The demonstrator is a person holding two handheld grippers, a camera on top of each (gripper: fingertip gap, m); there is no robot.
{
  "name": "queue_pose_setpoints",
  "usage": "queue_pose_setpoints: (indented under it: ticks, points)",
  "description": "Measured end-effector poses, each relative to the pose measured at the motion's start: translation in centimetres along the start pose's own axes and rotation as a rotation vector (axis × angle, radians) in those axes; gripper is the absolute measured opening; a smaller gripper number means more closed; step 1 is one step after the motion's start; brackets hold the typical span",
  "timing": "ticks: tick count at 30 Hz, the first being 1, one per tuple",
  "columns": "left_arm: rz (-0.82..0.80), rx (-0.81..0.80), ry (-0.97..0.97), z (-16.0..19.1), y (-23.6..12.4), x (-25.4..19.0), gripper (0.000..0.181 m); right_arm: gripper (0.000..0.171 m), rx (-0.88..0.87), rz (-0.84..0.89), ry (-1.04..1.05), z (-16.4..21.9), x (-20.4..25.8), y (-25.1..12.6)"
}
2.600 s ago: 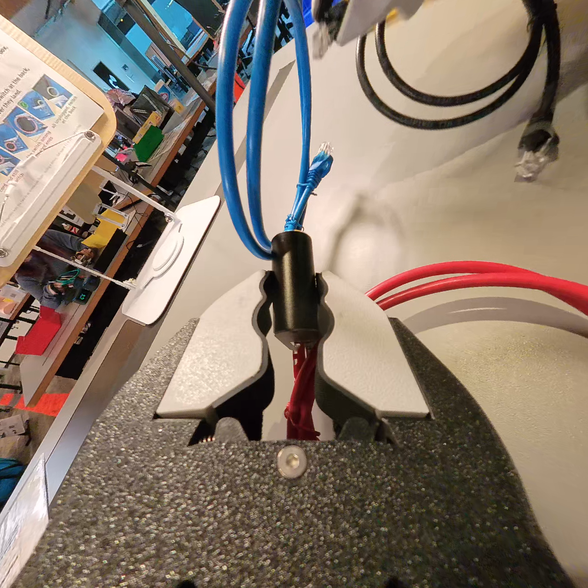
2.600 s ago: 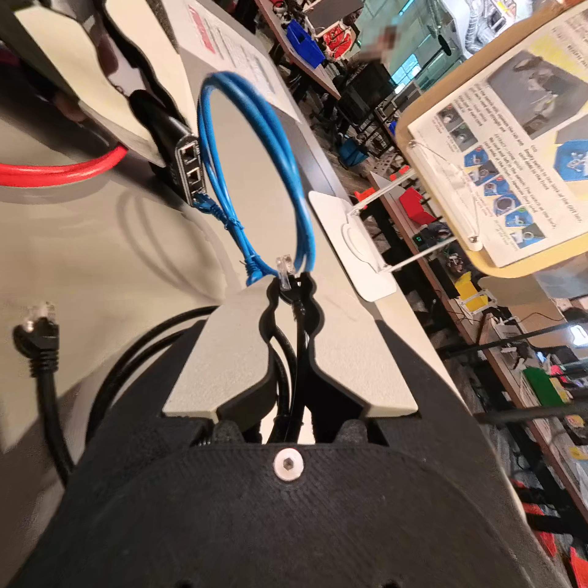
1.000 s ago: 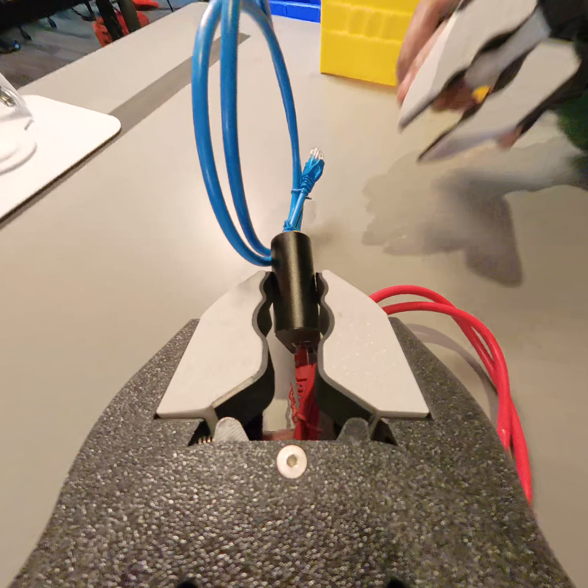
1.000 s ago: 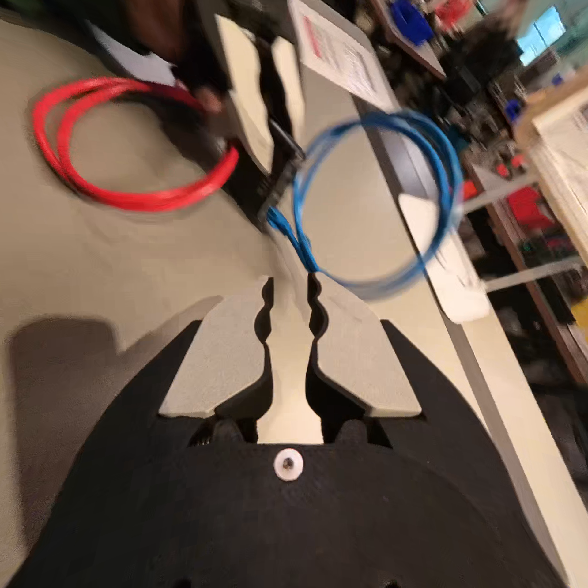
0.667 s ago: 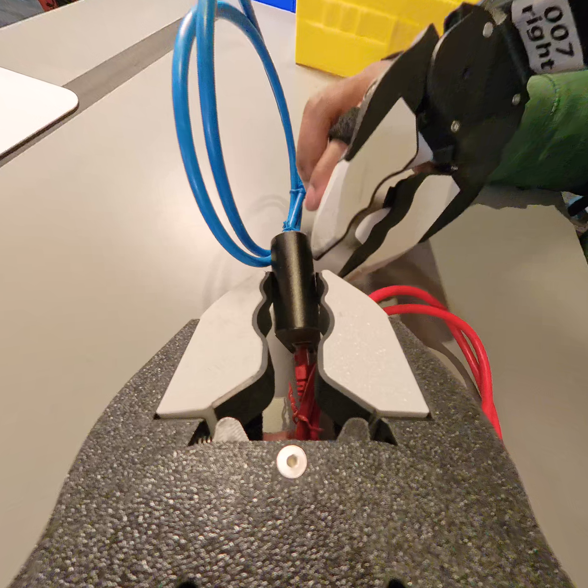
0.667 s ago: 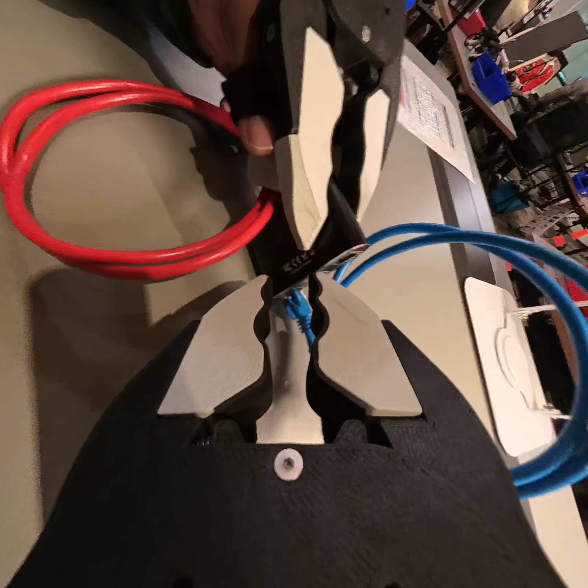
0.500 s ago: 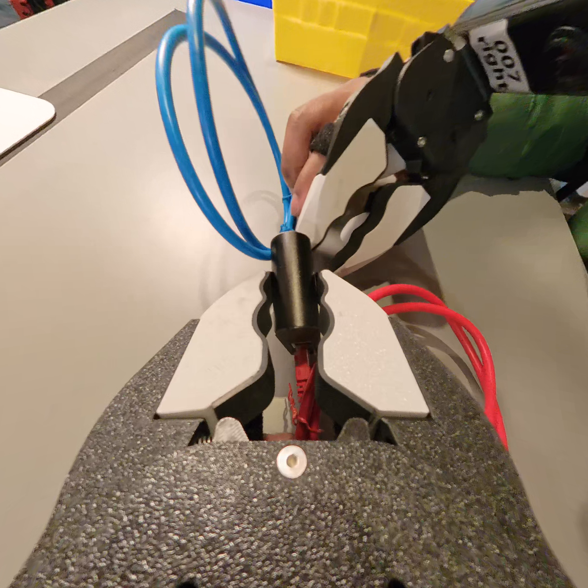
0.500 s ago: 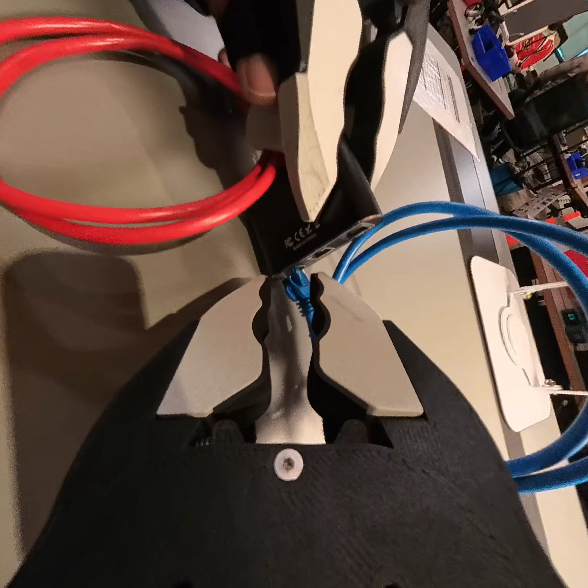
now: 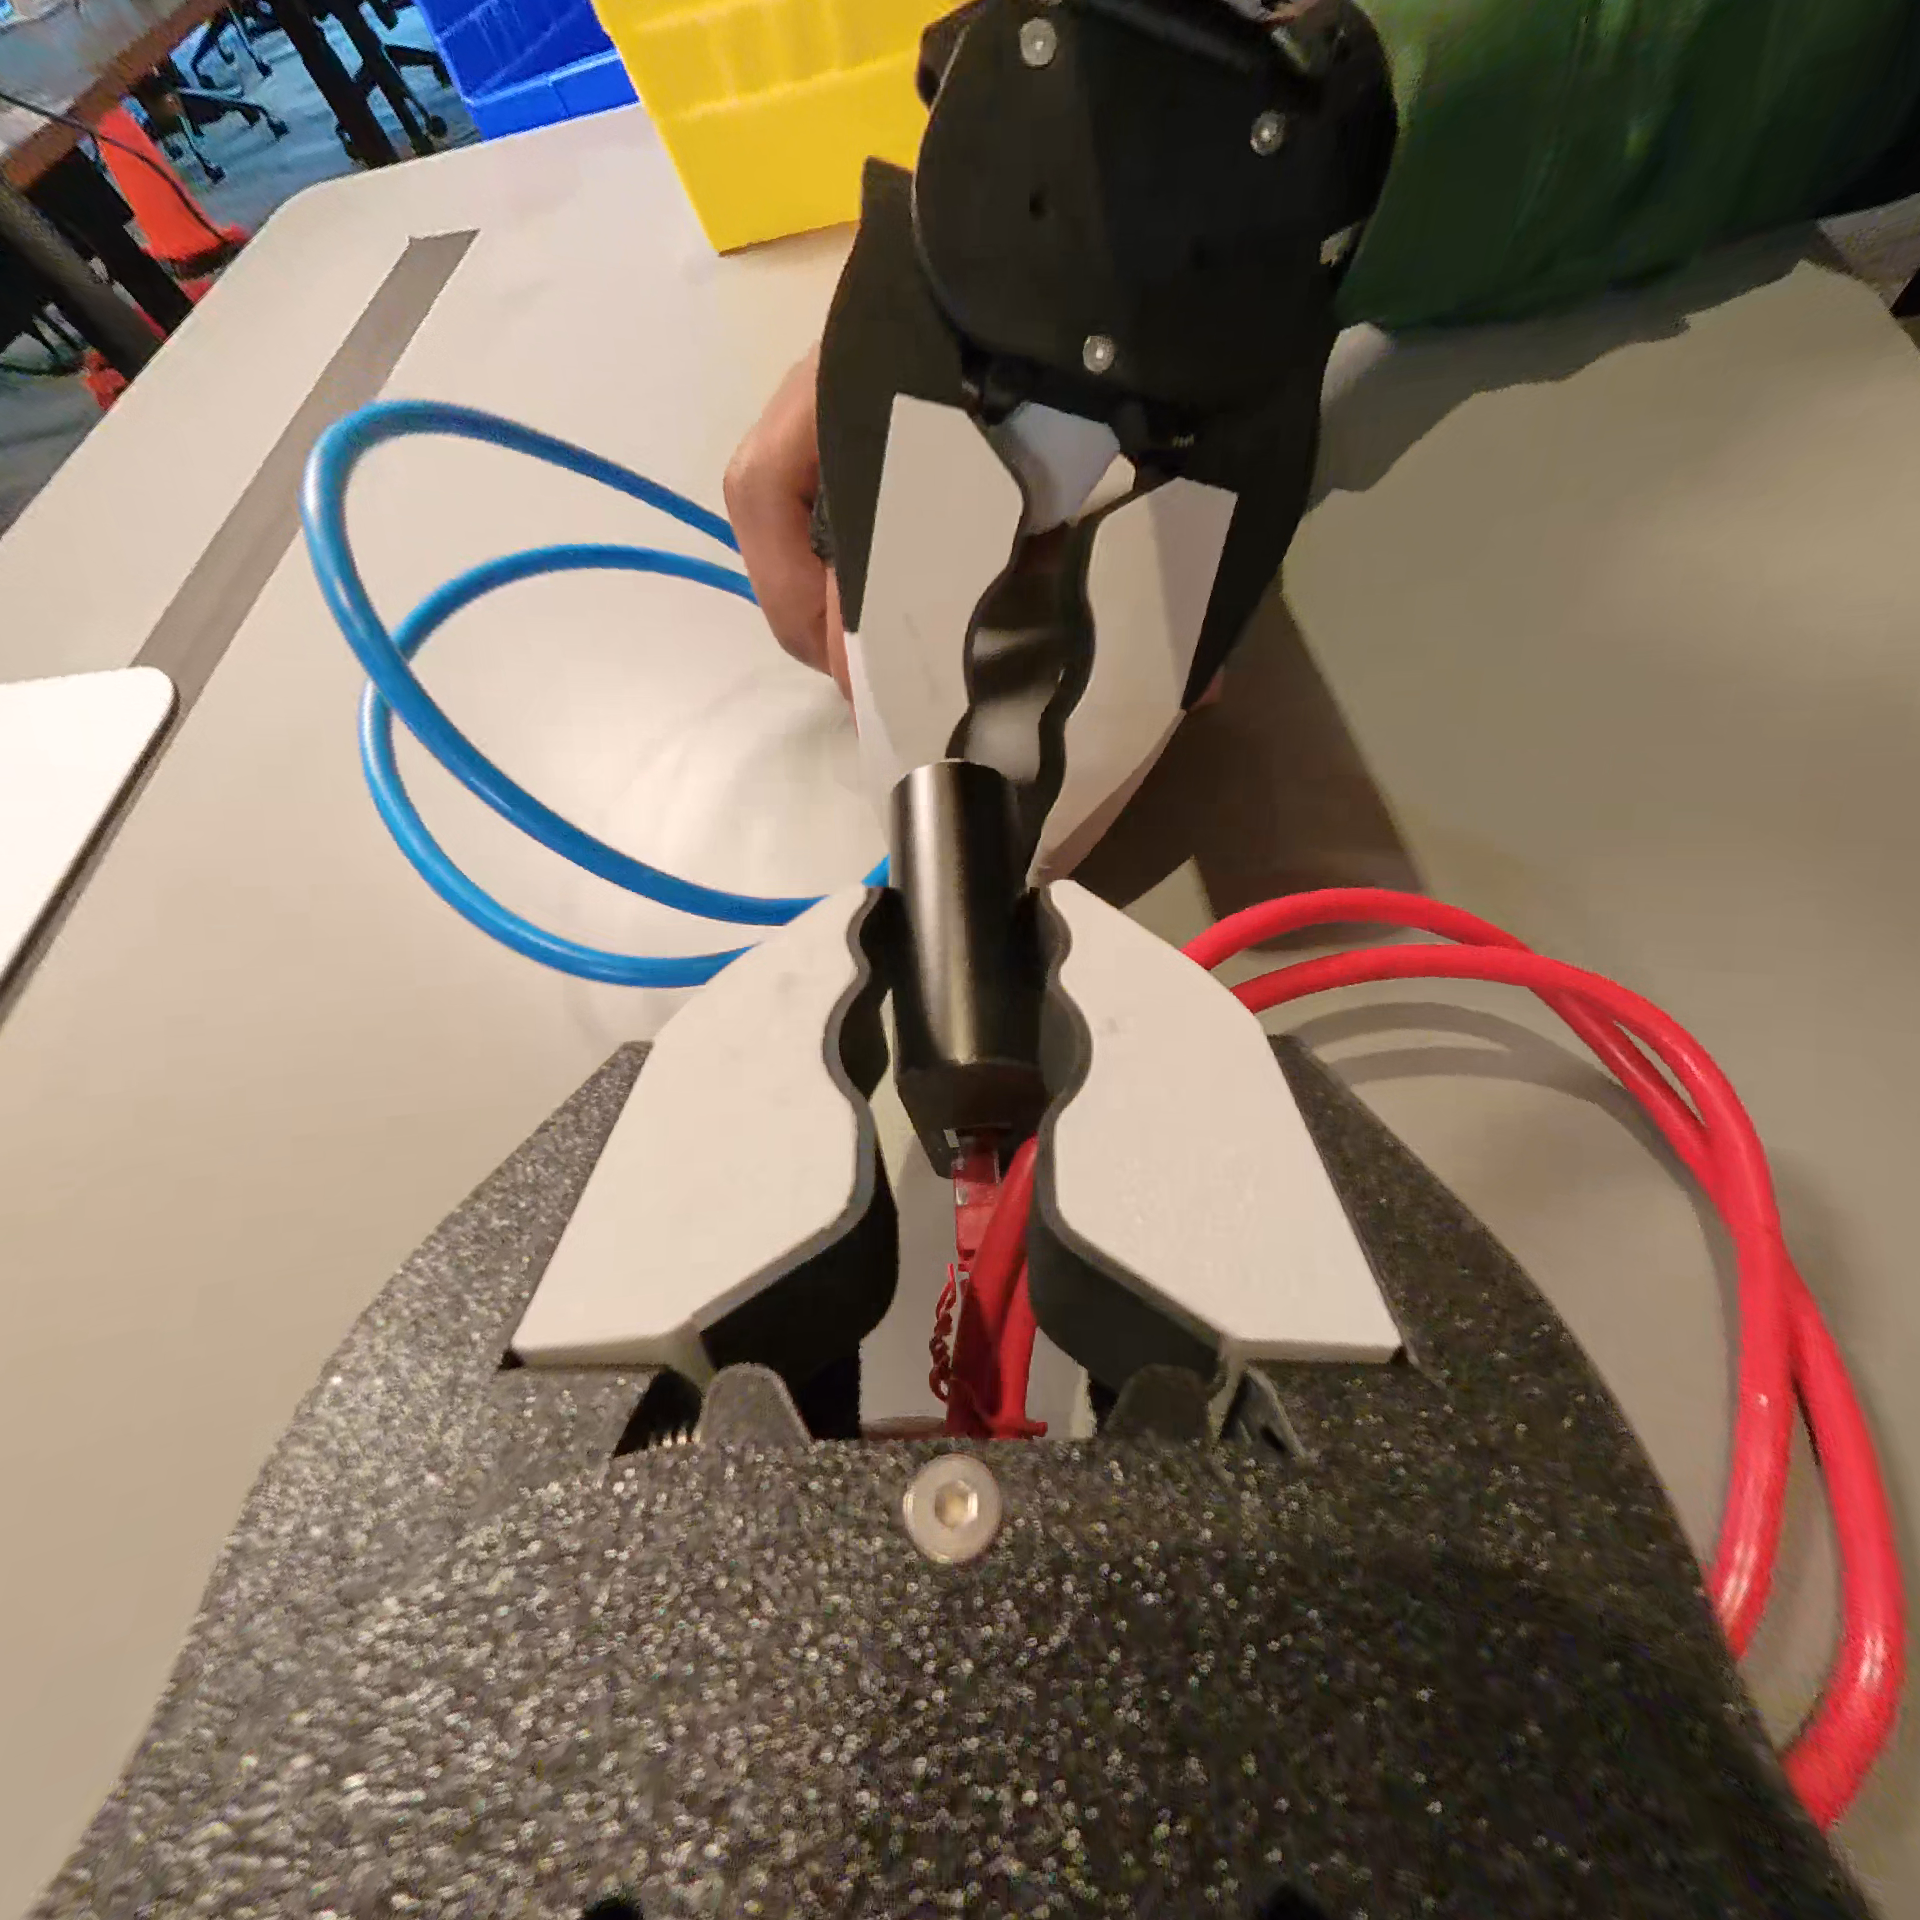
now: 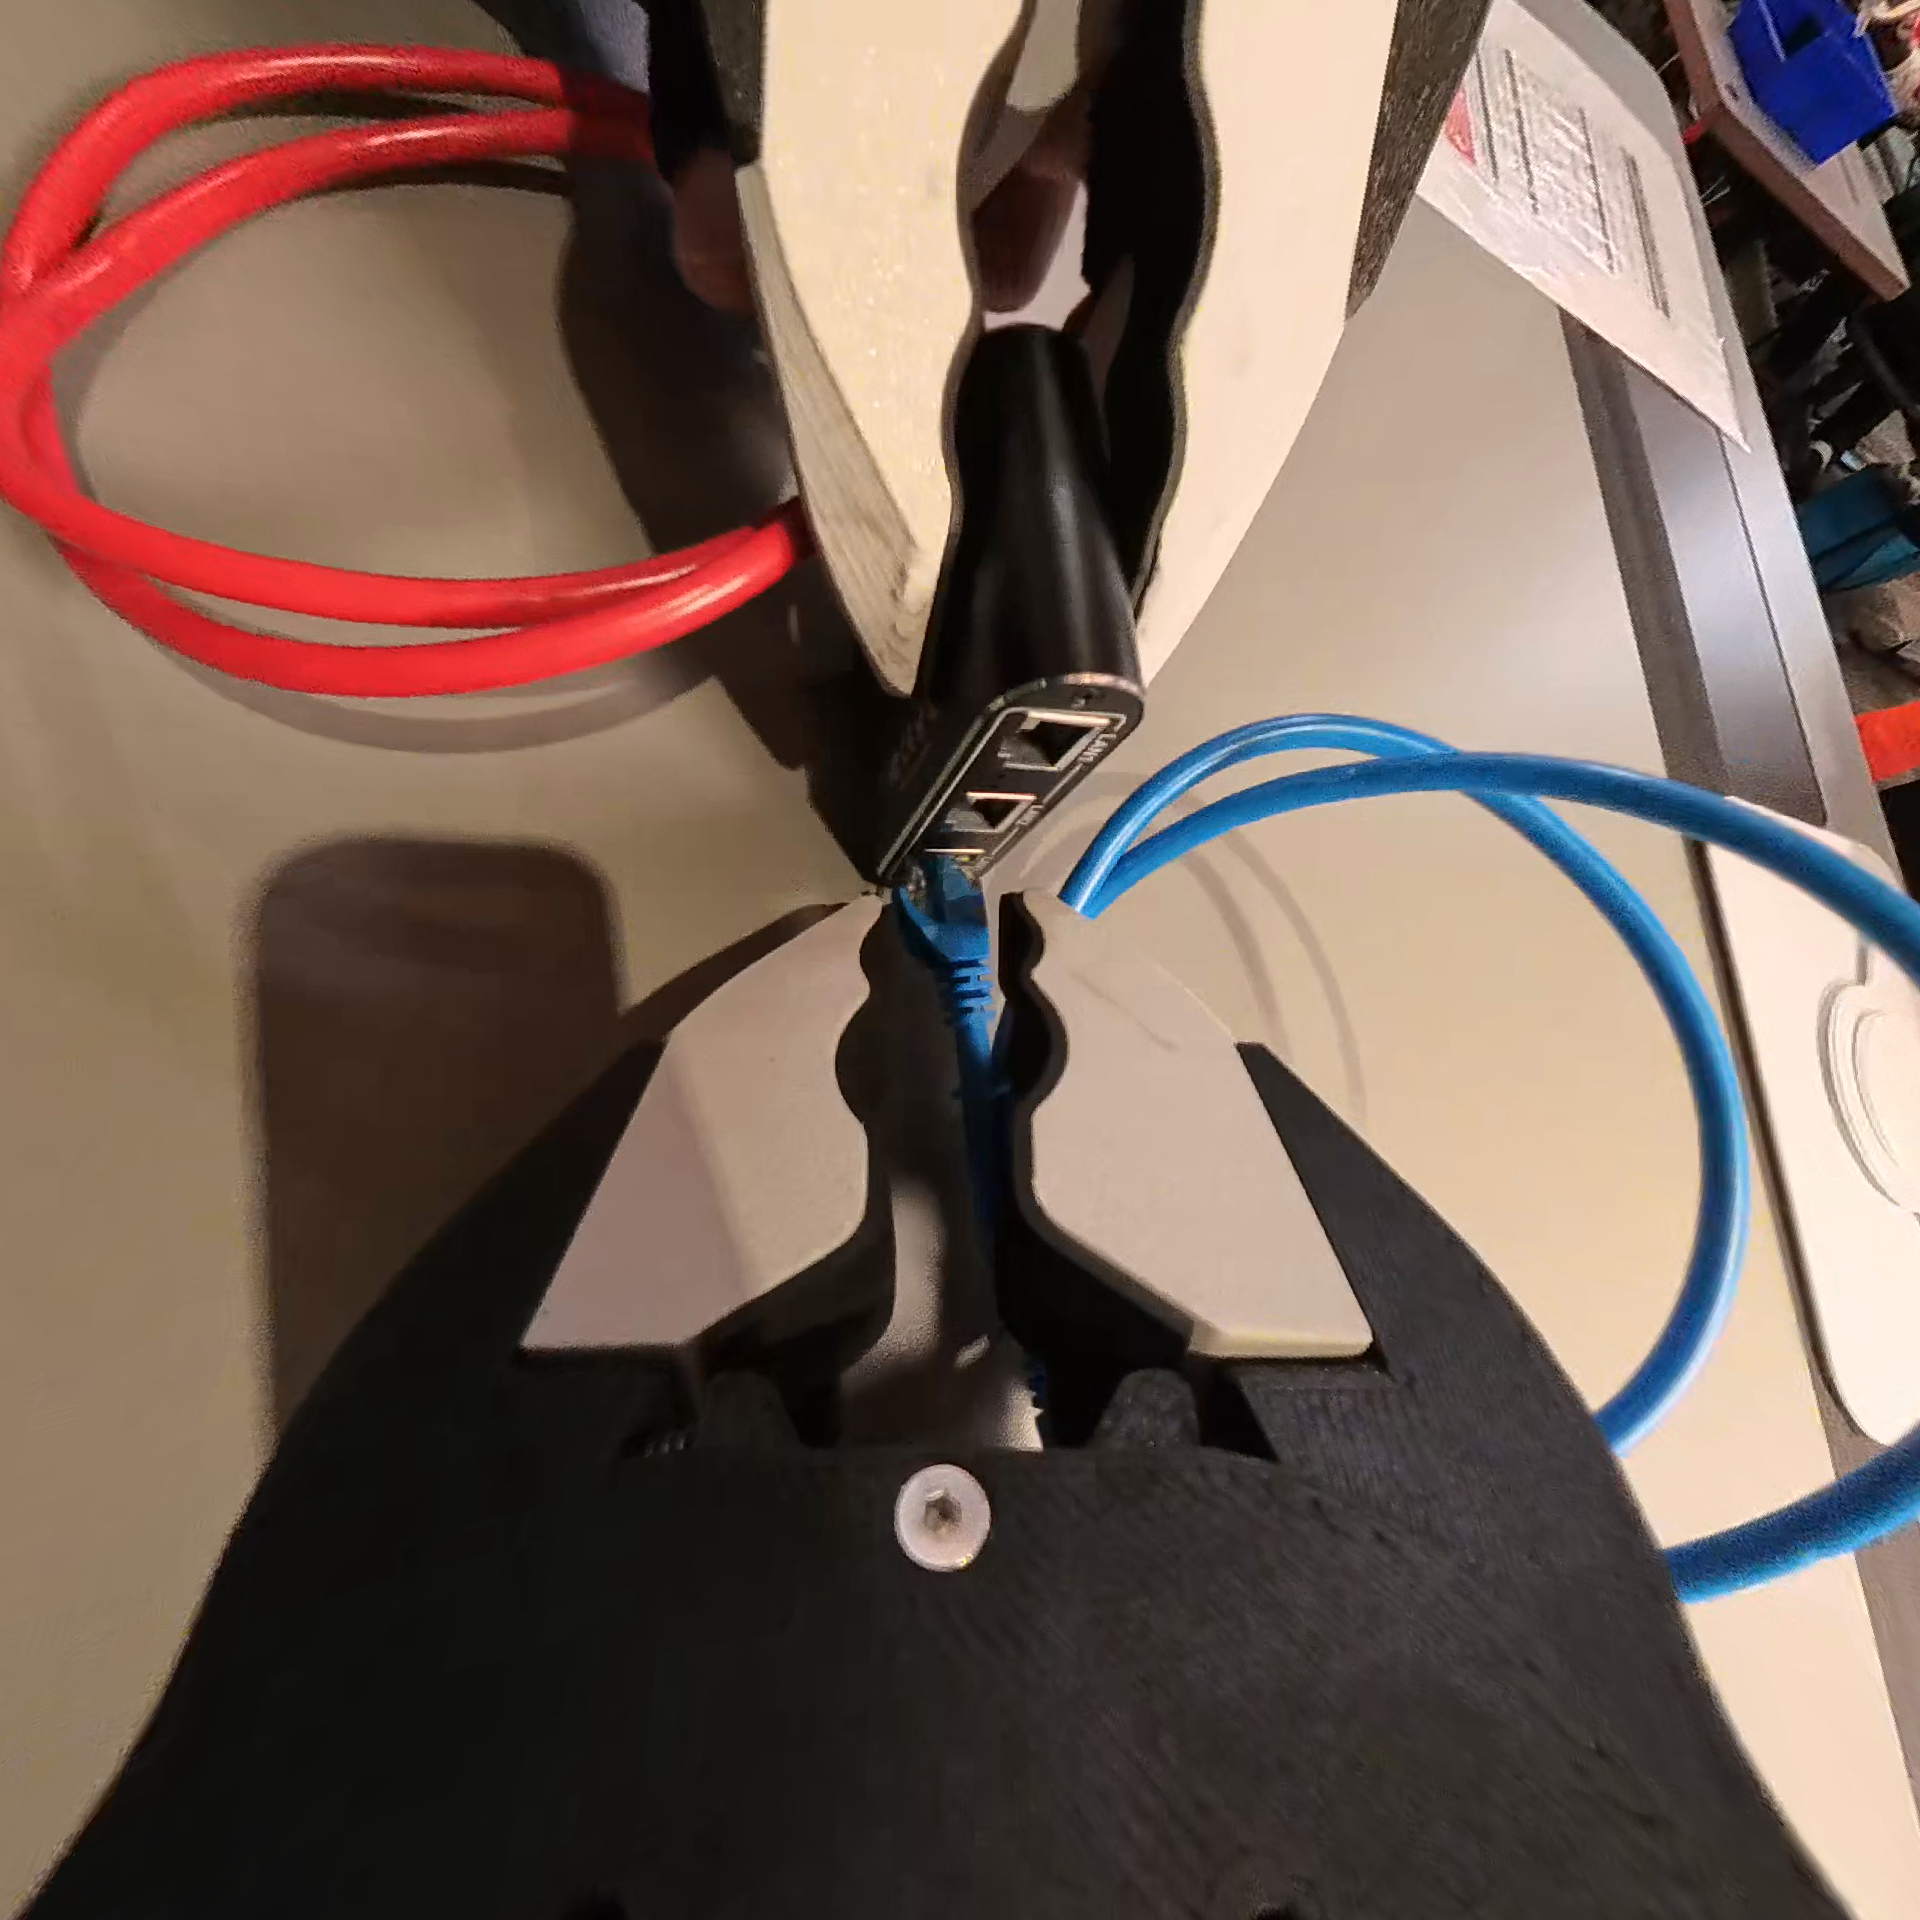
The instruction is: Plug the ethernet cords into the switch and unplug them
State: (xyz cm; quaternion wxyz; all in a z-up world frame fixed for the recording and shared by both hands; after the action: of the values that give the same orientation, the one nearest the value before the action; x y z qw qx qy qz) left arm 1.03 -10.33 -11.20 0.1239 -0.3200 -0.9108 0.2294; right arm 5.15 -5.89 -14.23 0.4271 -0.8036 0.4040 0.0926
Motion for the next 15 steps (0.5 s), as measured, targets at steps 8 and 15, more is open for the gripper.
queue_pose_setpoints:
  ticks: [8, 15]
  points:
    - [0.004, -0.021, 0.014, -0.01, 0.02, 0.0, 0.027, 0.016, -0.011, 0.0, 0.002, 0.15, 0.0, 0.13]
    - [-0.009, -0.029, 0.009, 0.03, 0.01, 0.16, 0.027, 0.016, 0.027, 0.042, 0.024, 0.11, -0.28, 0.48]
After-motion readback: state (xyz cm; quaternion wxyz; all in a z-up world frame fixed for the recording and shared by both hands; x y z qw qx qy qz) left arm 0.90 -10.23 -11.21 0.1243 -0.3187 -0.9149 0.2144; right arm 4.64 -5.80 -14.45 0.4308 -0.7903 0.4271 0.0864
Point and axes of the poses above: each gripper's, where its closed fingertips meet, y out along the fingers, z out of its underside, x = y × z across the jaws, the point moved 3 cm from there along -y, back along the fingers, and after that the axes turned 7 degrees about -y, right-handed, at the moved point
